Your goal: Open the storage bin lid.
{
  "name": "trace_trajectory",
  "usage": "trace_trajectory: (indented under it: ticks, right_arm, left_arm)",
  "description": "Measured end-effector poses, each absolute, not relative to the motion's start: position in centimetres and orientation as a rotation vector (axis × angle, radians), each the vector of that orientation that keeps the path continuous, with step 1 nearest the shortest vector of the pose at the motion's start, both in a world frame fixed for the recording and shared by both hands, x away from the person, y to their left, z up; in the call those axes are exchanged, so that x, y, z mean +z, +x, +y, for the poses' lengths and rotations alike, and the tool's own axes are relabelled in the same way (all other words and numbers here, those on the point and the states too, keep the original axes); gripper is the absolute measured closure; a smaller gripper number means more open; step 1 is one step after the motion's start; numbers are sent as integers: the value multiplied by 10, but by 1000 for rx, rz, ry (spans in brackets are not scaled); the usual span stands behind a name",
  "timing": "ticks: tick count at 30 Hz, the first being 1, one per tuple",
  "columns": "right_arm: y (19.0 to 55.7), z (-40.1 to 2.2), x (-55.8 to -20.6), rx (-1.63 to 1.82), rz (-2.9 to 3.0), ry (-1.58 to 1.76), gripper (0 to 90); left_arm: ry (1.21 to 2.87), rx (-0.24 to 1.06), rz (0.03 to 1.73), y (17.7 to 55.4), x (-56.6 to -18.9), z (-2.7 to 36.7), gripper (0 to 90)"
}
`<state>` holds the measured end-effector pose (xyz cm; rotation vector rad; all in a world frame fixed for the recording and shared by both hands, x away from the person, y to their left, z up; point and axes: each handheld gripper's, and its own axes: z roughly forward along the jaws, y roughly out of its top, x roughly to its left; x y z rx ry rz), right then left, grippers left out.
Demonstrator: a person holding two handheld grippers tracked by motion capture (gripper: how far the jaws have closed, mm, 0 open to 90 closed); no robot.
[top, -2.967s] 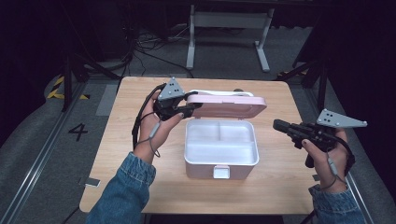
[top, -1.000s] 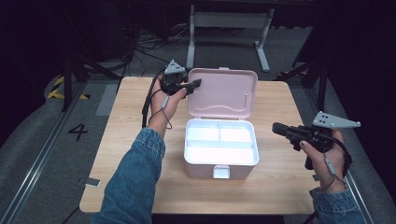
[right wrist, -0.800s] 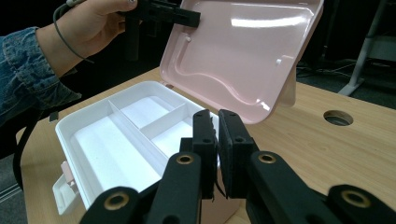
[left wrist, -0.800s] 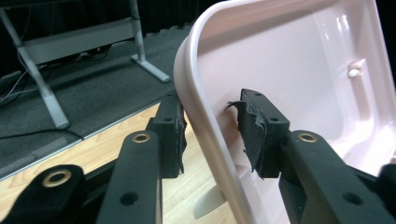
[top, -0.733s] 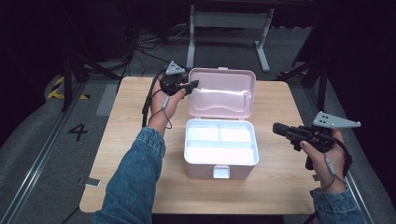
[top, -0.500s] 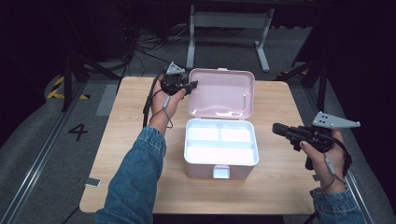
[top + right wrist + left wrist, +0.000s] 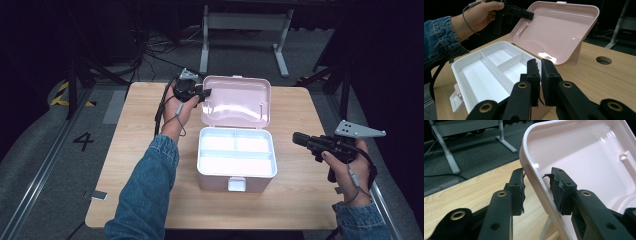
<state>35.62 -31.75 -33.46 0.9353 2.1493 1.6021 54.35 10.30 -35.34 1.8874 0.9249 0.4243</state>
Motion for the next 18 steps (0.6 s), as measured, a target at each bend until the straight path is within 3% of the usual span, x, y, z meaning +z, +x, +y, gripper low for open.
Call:
trace_trajectory:
  ticks: [18]
  right_arm:
    - [359,-318,-338,1591,2155,951,855]
  left_arm:
    - [1976,420,965,555,-375,98,619]
